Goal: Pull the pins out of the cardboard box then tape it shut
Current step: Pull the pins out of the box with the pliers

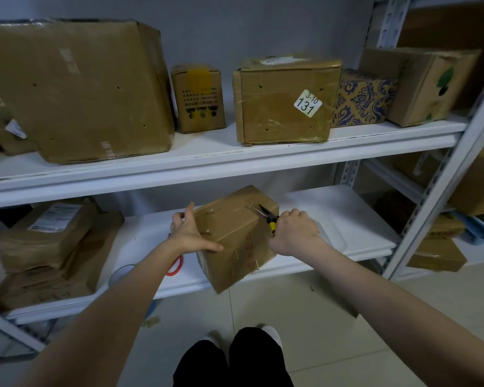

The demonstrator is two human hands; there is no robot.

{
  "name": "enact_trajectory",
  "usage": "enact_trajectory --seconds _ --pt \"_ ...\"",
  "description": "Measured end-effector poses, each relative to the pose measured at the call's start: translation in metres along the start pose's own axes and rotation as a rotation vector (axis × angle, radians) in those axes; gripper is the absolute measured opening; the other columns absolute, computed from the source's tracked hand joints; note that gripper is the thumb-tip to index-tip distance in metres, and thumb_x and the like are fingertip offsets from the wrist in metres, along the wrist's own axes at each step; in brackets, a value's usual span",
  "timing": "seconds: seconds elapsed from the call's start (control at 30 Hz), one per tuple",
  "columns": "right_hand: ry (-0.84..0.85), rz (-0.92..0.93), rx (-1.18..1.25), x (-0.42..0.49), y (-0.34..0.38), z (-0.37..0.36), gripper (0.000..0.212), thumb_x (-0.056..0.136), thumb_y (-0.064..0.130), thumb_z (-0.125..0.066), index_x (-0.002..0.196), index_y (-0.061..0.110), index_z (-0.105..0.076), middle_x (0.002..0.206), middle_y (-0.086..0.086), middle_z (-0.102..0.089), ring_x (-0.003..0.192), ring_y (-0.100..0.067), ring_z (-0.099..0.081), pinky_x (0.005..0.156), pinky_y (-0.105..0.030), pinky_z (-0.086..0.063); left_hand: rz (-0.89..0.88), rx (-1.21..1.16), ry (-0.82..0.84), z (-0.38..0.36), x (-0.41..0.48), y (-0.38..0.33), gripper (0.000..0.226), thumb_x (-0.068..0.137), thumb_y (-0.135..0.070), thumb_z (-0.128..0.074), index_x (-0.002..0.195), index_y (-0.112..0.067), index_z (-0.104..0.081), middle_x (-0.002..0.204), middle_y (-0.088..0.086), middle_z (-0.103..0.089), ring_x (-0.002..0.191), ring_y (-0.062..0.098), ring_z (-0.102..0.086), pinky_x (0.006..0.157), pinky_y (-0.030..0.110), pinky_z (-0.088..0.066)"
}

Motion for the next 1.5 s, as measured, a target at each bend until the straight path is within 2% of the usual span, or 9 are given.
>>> enact_trajectory --seconds 0.37,0.6,0.7,0.77,0.87,1.03,1.23,1.4,1.5 --pt "0.034 0.028 -0.119 0.002 0.009 0.006 0.064 0.087 0.043 -0.046 0.135 0.001 -0.038 0.128 -0.014 -0.045 0.119 -0.029 -0.042 0.085 -0.033 -0.039 0.041 0.014 -0.009 0.002 0.003 0.006 0.139 0.050 -0.055 -0.086 0.149 -0.030 0.008 0.147 0.011 -0.007 0.140 0.039 -0.015 0.112 0.051 -0.027" --pt "0.044 0.041 -0.078 0.007 0.025 0.005 0.063 0.087 0.043 -0.049 0.134 0.002 -0.041 0.128 -0.013 -0.046 0.118 -0.029 -0.042 0.082 -0.032 -0.039 0.014 -0.046 0.008 -0.007 -0.005 -0.003 0.143 0.049 -0.055 -0.087 0.148 -0.031 0.014 0.142 0.012 -0.009 0.140 0.038 -0.013 0.113 0.048 -0.024" --pt "0.008 0.061 0.007 0.013 0.030 0.008 0.035 0.083 0.035 -0.053 0.109 0.012 -0.055 0.114 -0.008 -0.056 0.102 -0.026 -0.050 0.071 -0.029 -0.038 0.010 0.001 0.035 -0.007 -0.009 -0.002 0.144 0.051 -0.057 -0.085 0.146 -0.032 0.020 0.143 0.013 -0.007 0.140 0.038 -0.011 0.114 0.047 -0.023" --pt "0.015 0.059 0.104 0.014 0.026 0.008 0.016 0.079 0.030 -0.054 0.084 0.015 -0.053 0.094 -0.004 -0.061 0.083 -0.024 -0.053 0.063 -0.026 -0.040 -0.019 0.025 0.024 -0.003 -0.008 -0.001 0.143 0.052 -0.056 -0.085 0.147 -0.032 0.018 0.148 0.012 -0.003 0.142 0.039 -0.009 0.114 0.050 -0.022" --pt "0.138 0.018 0.368 0.016 0.016 -0.003 0.016 0.076 0.026 -0.054 0.067 0.013 -0.049 0.069 -0.002 -0.053 0.063 -0.021 -0.051 0.051 -0.024 -0.034 -0.087 -0.024 0.010 -0.004 -0.007 -0.005 0.135 0.054 -0.049 -0.087 0.149 -0.031 0.007 0.151 0.008 -0.008 0.141 0.035 -0.015 0.112 0.049 -0.027" --pt "0.241 -0.042 0.714 0.016 0.007 -0.011 0.020 0.056 0.028 -0.055 0.065 0.014 -0.044 0.067 -0.003 -0.048 0.058 -0.021 -0.044 0.052 -0.024 -0.031 -0.074 0.034 -0.001 -0.006 -0.008 -0.009 0.128 0.054 -0.051 -0.087 0.148 -0.032 -0.001 0.145 0.009 -0.017 0.137 0.033 -0.022 0.107 0.047 -0.035" --pt "-0.036 -0.028 0.543 0.016 -0.009 0.000 0.021 0.077 0.027 -0.058 0.067 0.013 -0.046 0.064 -0.003 -0.052 0.063 -0.024 -0.051 0.048 -0.026 -0.032 -0.027 -0.015 -0.021 -0.010 -0.007 -0.016 0.130 0.051 -0.053 -0.087 0.147 -0.035 -0.001 0.143 0.013 -0.020 0.135 0.037 -0.026 0.105 0.049 -0.036" --pt "-0.002 -0.157 0.678 0.023 -0.051 -0.006 0.019 0.079 0.020 -0.054 0.066 0.011 -0.043 0.058 -0.002 -0.045 0.053 -0.020 -0.042 0.048 -0.025 -0.029 0.021 -0.044 -0.073 -0.013 -0.004 -0.024 0.132 0.049 -0.057 -0.086 0.147 -0.034 0.000 0.143 0.015 -0.020 0.136 0.037 -0.024 0.106 0.049 -0.034" --pt "0.010 -0.231 0.613 0.023 -0.086 -0.024 0.017 0.079 0.022 -0.053 0.069 0.011 -0.046 0.061 -0.002 -0.049 0.056 -0.019 -0.047 0.050 -0.025 -0.032 0.049 -0.045 -0.107 -0.017 -0.004 -0.031 0.134 0.045 -0.063 -0.084 0.146 -0.034 0.000 0.143 0.014 -0.022 0.135 0.036 -0.024 0.104 0.050 -0.036"
Point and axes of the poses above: each hand's wrist, its own x-axis towards the middle knuckle, its own z-axis out of the back of the hand, y = z × x, the point moved 10 cm from there along x, towards the middle knuckle
